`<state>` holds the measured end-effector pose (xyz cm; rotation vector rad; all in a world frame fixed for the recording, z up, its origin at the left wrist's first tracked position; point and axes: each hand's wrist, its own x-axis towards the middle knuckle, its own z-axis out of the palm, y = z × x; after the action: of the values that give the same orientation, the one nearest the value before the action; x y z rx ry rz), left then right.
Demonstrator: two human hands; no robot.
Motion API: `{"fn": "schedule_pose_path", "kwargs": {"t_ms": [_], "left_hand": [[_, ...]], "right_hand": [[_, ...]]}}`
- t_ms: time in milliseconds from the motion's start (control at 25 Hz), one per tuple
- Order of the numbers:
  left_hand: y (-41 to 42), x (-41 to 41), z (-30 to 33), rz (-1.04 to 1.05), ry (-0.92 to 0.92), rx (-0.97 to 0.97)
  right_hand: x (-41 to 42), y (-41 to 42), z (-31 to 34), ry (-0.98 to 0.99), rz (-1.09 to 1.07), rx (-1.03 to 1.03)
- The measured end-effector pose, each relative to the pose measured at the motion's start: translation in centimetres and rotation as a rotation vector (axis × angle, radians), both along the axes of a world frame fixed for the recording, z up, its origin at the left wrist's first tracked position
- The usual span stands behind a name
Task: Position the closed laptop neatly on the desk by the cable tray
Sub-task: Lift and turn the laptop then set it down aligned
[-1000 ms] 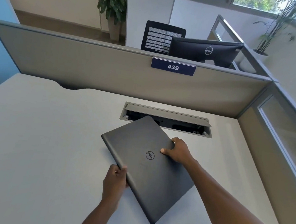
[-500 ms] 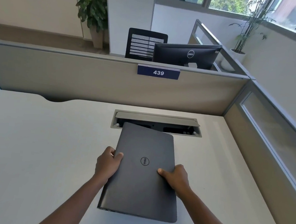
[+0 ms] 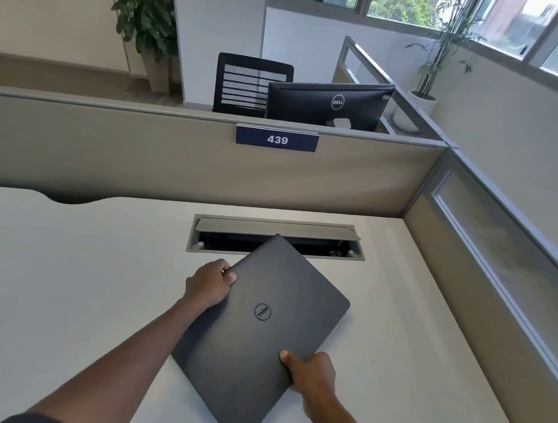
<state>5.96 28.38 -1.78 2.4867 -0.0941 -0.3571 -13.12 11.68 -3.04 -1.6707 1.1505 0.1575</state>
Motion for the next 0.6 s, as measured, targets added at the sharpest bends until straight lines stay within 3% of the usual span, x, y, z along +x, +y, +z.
{"fn": "schedule_pose_path", "kwargs": {"t_ms": [440,600], "left_hand": [[-3.9,4.3,-1.6,-0.219,-0.018,0.172],[-4.9,4.9,-2.2,-0.257,-0.020,0.219]], "right_hand": [[0.1,4.5,-1.4,-0.127,-0.307,0.349],[0.6,4.8,-1.5,-0.150,-0.338,0.365]]}}
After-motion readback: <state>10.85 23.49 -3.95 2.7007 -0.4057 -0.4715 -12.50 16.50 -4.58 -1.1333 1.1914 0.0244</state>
